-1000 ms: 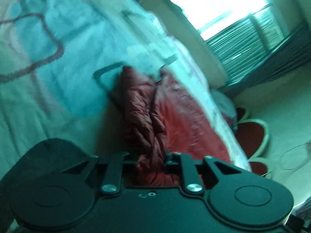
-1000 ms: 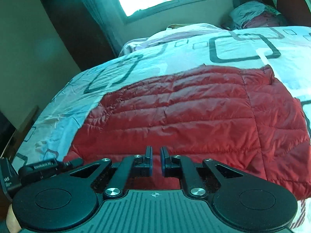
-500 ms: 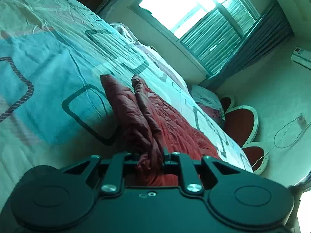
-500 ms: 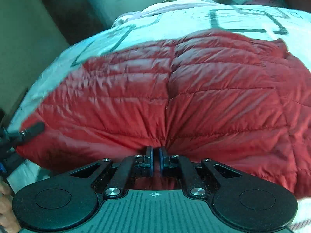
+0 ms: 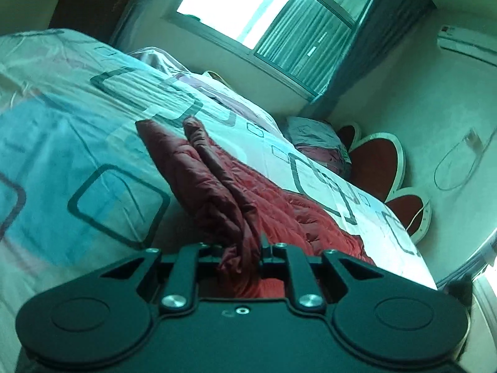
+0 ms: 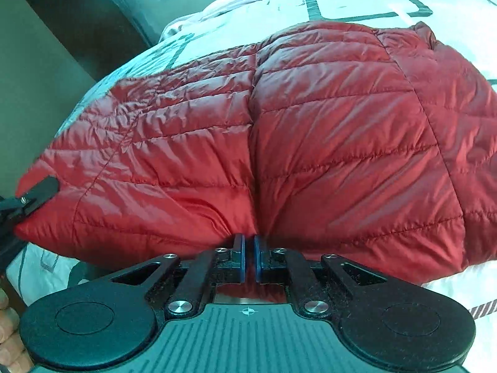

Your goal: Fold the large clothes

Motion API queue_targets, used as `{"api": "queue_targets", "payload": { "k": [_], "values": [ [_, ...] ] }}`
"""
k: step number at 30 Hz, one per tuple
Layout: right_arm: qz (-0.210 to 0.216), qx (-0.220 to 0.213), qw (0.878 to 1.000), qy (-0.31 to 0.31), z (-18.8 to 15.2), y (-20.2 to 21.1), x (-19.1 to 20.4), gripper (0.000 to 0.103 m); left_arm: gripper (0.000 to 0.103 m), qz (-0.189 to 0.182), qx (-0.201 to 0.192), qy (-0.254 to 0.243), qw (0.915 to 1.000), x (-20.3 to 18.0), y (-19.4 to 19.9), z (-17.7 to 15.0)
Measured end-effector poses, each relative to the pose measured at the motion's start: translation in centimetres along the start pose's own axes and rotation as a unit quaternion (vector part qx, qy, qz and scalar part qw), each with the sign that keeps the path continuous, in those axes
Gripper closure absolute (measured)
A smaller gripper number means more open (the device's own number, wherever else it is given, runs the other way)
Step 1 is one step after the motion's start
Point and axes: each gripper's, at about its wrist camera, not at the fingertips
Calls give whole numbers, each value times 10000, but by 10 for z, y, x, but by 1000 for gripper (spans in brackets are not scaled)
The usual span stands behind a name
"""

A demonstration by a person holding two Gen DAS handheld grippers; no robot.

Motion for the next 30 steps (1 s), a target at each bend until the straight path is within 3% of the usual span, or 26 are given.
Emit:
{"api": "queue_targets", "payload": {
  "k": [4,7,9,14,16,18,22,25,30],
  "values": [
    [86,-554,9984,-76,10,26,9,96,87,15,56,-33,10000,1,0,3],
    [-107,-777,9969,-7,19,17,14,96,87,5,95,-12,10000,2,-2,3],
    [9,-944,9951,-300,29,6,7,96,87,-32,102,-1,9999,3,0,4],
    [-117,-533,9983,-208,38,-36,5,96,87,-74,150,-45,9999,4,0,3],
    [-239,-556,9981,-139,39,-29,12,96,87,-56,153,-37,9999,5,1,4],
    [5,-676,9974,-249,34,-8,14,96,87,-49,155,0,9999,6,1,5],
    [-23,-702,9975,-55,17,21,13,96,87,-12,137,40,9999,4,1,5],
    [-123,-471,9987,-117,12,16,11,96,87,47,119,-66,9999,-4,3,6],
    [100,9,9999,-121,11,-14,1,96,87,190,160,-542,9982,-34,0,6]
  ]
}}
Point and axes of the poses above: each gripper's, at about its wrist camera, not at the fingertips, and y roughly against the way its jaws point, x to its left, z to its top, and after that the axes turned 9 degrees about -z, right-handed
